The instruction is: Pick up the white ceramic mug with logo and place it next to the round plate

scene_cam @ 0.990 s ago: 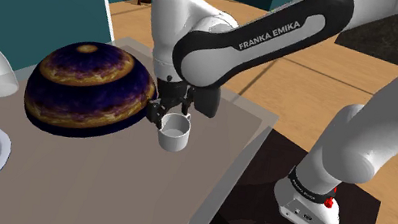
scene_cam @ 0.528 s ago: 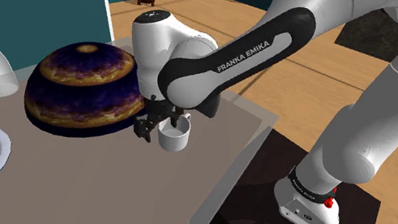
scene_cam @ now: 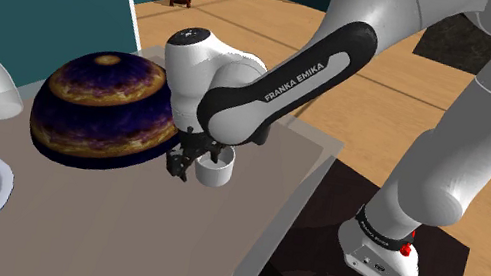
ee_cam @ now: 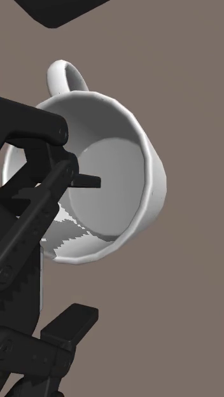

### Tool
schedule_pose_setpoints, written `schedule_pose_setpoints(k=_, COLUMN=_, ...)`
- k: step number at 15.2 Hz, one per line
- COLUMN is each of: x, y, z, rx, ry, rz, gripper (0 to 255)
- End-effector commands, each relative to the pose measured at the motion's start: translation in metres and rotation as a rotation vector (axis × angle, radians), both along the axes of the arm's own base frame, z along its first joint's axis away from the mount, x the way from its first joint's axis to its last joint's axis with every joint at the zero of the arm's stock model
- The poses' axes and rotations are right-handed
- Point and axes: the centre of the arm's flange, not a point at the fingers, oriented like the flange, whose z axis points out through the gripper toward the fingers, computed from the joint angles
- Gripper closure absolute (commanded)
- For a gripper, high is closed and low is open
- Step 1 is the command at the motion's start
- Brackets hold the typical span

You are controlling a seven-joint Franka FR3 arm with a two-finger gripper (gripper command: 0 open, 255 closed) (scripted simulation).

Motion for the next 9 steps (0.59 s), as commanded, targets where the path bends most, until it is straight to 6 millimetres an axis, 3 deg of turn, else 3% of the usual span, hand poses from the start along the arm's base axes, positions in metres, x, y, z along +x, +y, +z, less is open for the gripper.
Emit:
schedule_pose_setpoints(k=1, x=0.0000, y=0.0000, z=-0.0002, rx=0.000, ry=0.000, rz=0.000, gripper=0)
schedule_pose_setpoints(k=3, x=0.0000, y=0.0000, z=-0.0001, rx=0.000, ry=0.000, rz=0.000, gripper=0)
schedule_pose_setpoints(k=4, x=0.0000, y=0.0000, z=-0.0001, rx=0.000, ry=0.000, rz=0.000, gripper=255)
schedule_pose_setpoints(k=9, x=0.0000, y=0.0000, z=-0.0001, rx=0.000, ry=0.000, rz=0.000, gripper=255)
